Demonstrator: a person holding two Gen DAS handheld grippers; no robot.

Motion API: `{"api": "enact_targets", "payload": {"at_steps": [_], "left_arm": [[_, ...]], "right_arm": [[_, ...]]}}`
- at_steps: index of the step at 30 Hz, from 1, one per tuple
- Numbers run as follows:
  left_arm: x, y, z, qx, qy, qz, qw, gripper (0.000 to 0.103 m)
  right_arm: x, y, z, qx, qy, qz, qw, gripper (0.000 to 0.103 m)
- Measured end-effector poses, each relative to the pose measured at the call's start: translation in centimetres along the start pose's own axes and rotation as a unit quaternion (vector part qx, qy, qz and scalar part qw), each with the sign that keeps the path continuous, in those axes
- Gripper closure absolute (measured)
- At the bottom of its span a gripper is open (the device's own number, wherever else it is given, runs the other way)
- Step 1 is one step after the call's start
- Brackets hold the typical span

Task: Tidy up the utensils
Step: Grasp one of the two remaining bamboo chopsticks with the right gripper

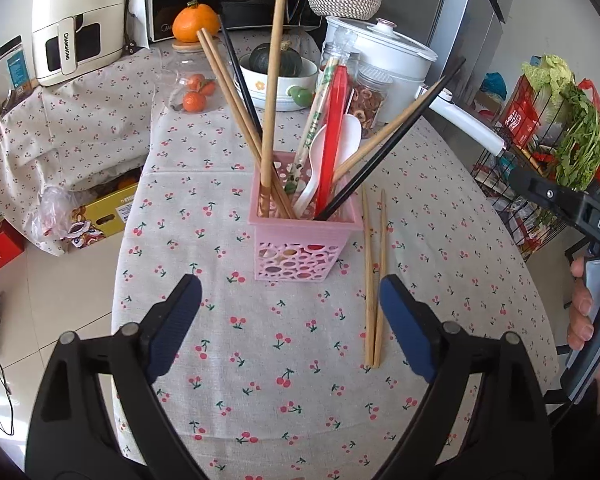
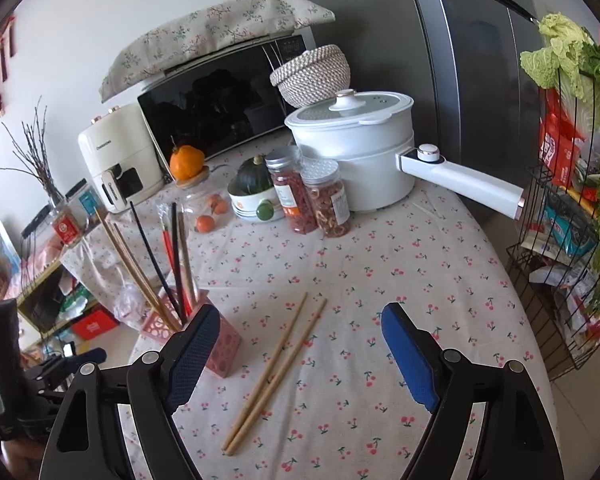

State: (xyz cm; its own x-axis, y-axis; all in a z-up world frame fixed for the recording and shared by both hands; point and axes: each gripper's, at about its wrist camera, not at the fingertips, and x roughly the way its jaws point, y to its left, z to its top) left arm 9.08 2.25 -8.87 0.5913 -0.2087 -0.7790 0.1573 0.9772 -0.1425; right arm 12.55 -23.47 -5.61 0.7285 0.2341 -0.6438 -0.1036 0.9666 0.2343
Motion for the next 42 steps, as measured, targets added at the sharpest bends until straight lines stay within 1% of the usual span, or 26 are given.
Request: {"api": "enact_targets", "payload": {"at_steps": [7,11,15,26,28,32,36,38,39,40,41,42], "left_arm": [[2.4,-0.2,-1.1,0.004,0.018,0.017,0.9997,0.013],[3.2,0.0,-1.0,0.001,0.029,0.025,0.9993,0.013],[3.6,0.4,-0.7,-0.004,0.038,0.026,0.9989,0.013],[3.7,0.8,-0.6,0.004,0.039,0.029,0.9988,0.013],[3.8,0.9,-0.6,0.003,0.040,0.029,0.9988,0.013],[3.7,0.9,-0.6,0.005,0.037,0.030,0.9988,0.013],[3.4,0.7,-0.7,0.012,0.034,0.030,0.9989,0.013],[3.4,0.5,-0.7,0.016,0.033,0.032,0.9988,0.013],[3.3,0.4,-0.8,0.017,0.032,0.033,0.9988,0.013],[3.3,0.4,-0.8,0.018,0.033,0.033,0.9988,0.013],[3.3,0.4,-0.8,0.018,0.033,0.032,0.9988,0.013],[3.3,0.3,-0.9,0.019,0.033,0.031,0.9988,0.013]], "right_arm": [[5.8,-0.4,-2.7,-0.025,0.057,-0.037,0.997,0.018],[9.1,-0.2,-3.6,-0.033,0.087,-0.043,0.995,0.018],[12.0,-0.2,-4.1,-0.035,0.110,-0.062,0.991,0.018],[16.7,-0.8,-4.2,-0.019,0.129,-0.087,0.988,0.018],[16.9,-0.5,-4.3,-0.032,0.124,-0.097,0.987,0.018],[17.2,0.2,-4.5,-0.063,0.128,-0.115,0.983,0.018],[17.1,0.1,-4.5,-0.061,0.136,-0.116,0.982,0.018],[16.9,0.1,-4.4,-0.060,0.141,-0.117,0.981,0.020],[16.8,0.1,-4.5,-0.059,0.141,-0.118,0.981,0.027],[16.7,0.2,-4.4,-0.059,0.141,-0.118,0.981,0.037],[16.6,0.3,-4.4,-0.060,0.143,-0.116,0.981,0.042],[16.4,0.4,-4.3,-0.062,0.145,-0.113,0.981,0.053]]}}
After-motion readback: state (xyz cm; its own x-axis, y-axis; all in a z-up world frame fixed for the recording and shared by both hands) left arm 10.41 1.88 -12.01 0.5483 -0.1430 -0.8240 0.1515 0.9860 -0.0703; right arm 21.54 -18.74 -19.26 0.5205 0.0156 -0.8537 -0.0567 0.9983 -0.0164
